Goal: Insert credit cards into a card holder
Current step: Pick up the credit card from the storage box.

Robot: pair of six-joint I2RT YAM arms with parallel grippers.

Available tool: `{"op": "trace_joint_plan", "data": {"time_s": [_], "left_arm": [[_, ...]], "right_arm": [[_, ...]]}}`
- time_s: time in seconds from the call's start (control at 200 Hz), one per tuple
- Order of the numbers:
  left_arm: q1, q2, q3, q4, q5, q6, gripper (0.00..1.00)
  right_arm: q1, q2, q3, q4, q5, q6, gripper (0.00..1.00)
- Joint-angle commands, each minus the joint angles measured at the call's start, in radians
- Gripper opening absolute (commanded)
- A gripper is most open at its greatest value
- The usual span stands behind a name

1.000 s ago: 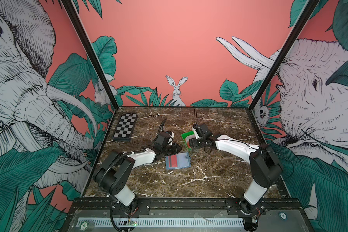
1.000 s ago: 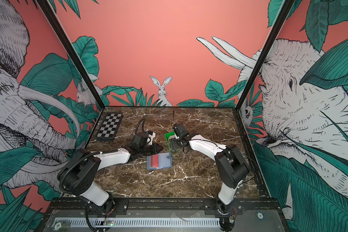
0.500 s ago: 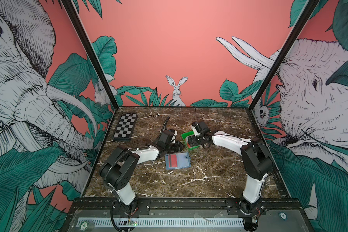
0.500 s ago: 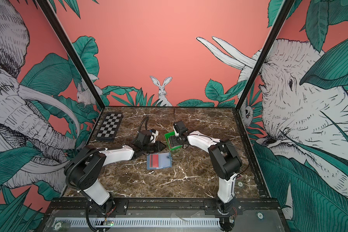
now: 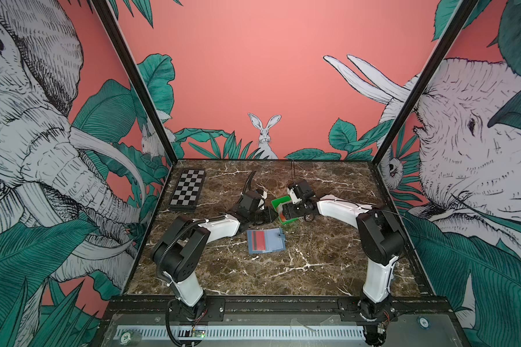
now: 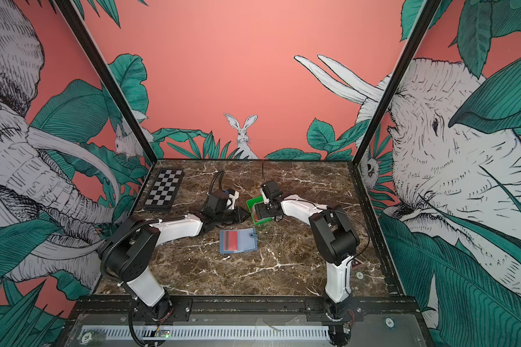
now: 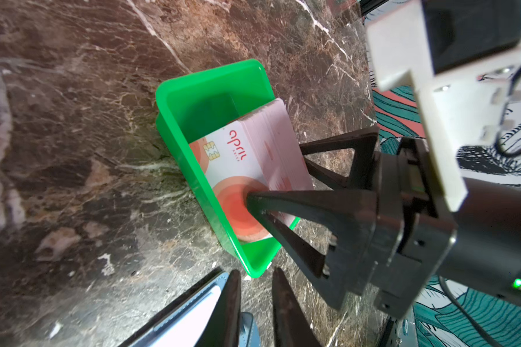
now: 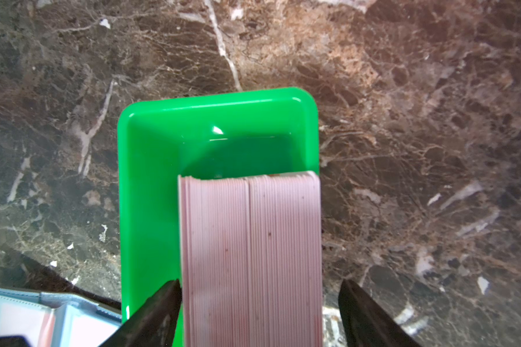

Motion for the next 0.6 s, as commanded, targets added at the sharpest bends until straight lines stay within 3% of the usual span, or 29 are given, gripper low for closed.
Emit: {"op": "trace_joint_plan", "data": {"time_s": [0.0,0.595], "left_arm": [[-0.006,0.005,0.033,-0.018,-0.001,0.016,0.21],[-0.012,0.105,0.166,-0.13,-0.022,0.051,0.21]], "right_arm": [[-0.01,-0.019,0.009,0.01,-0.004,-0.011,0.81],[-0.034,-0.067,-0.006,-0.014,0.0,-0.036,0.8]]}}
